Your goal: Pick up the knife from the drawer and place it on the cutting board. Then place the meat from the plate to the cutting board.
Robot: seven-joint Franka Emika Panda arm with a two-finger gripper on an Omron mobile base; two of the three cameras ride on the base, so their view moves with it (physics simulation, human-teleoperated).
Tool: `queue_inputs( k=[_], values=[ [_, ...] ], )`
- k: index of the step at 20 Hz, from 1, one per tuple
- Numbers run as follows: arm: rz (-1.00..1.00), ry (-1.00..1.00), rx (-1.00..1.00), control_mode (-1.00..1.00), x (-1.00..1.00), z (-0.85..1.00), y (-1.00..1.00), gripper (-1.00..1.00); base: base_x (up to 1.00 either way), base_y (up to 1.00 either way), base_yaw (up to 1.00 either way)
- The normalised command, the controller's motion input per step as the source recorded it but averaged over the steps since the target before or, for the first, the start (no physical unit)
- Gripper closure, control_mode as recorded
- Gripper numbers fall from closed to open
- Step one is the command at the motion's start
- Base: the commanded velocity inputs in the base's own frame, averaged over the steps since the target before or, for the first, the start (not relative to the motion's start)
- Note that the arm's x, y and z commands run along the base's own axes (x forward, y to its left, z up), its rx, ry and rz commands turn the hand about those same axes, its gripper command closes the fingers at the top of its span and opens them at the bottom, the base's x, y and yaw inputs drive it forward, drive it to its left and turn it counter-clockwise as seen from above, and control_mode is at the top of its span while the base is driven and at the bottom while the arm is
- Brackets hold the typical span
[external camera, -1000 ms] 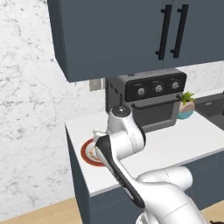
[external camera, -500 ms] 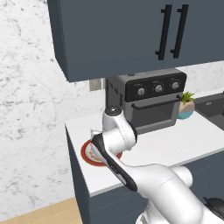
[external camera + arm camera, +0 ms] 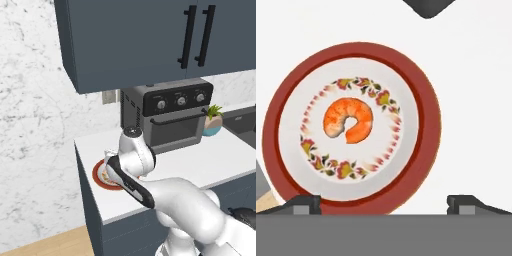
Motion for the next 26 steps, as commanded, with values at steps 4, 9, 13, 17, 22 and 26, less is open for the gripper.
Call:
queue_inputs(
  k=[4, 9, 13, 17, 22, 26],
  values=[
    [-0.02, 0.02, 0.08, -1.0, 0.35, -0.21, 0.0, -1.0, 0.0, 0.0, 0.0],
    [-0.01, 0.03, 0.0, -1.0, 0.49, -0.1, 0.07, -1.0, 0.0, 0.0, 0.0],
    [0.0, 0.08, 0.0, -1.0, 0.49, -0.06, 0.19, -1.0, 0.0, 0.0, 0.0],
    [0.0, 0.11, 0.0, -1.0, 0.29, -0.09, 0.29, -1.0, 0.0, 0.0, 0.0],
    [-0.01, 0.08, -0.01, -1.0, 0.0, -0.12, 0.11, -1.0, 0.0, 0.0, 0.0],
    [-0.03, 0.06, 0.0, -1.0, 0.0, -0.11, 0.0, -1.0, 0.0, 0.0, 0.0]
  ],
)
